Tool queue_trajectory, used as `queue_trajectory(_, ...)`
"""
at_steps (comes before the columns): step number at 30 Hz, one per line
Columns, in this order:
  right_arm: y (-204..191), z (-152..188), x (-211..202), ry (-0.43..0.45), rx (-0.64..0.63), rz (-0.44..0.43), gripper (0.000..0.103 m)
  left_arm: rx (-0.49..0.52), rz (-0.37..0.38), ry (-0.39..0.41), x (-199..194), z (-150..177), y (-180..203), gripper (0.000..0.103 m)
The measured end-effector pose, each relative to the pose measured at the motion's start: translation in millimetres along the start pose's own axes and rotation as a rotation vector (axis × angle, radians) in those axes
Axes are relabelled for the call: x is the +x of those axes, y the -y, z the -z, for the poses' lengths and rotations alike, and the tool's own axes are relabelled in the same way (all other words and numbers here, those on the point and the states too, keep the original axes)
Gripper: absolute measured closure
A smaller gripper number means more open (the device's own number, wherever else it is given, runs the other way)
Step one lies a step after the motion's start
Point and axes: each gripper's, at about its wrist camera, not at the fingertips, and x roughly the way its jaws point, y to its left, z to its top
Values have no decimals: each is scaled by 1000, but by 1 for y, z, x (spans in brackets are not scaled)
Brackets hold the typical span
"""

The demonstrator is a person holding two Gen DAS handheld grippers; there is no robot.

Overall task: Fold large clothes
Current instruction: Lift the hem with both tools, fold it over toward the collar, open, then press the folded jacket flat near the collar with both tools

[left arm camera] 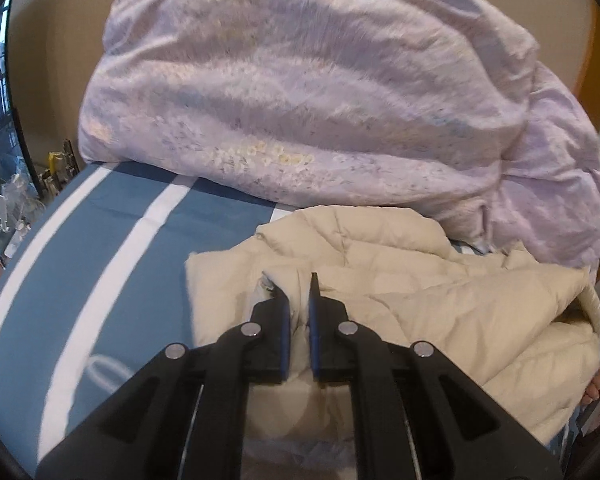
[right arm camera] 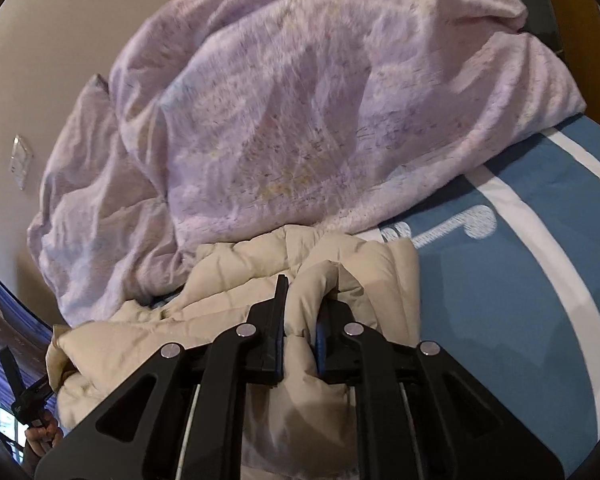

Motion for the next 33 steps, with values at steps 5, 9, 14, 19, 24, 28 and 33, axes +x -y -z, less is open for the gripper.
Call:
queue_trajectory(5, 7, -12, 7, 7, 88, -101, 24, -62, 46, -4, 25, -11, 1, 85)
queue_trajectory(9, 2, -21, -2, 25, 98, -105, 22, -158, 109, -25, 35, -21, -2, 58)
queue_trajectory(14, 2, -30, -49, 128, 101, -115, 18, -156, 127, 5, 6, -24, -3, 29)
queue_trajectory(19, -4, -18, -89, 133, -1, -63, 16, -101, 116, 65, -42, -14, -13, 18)
queue_trajectory(24, -10, 15, -105, 48, -117, -20, 16, -53, 118, 50, -69, 9, -21, 17)
queue_trajectory(28, -17, 38, -104, -15, -193, 7, 17, 6, 115, 18, -74, 33, -16, 17)
queue_trajectory(33, -43, 47, -83, -59, -274, 45, 17, 70, 92, -32, -59, 45, 8, 17)
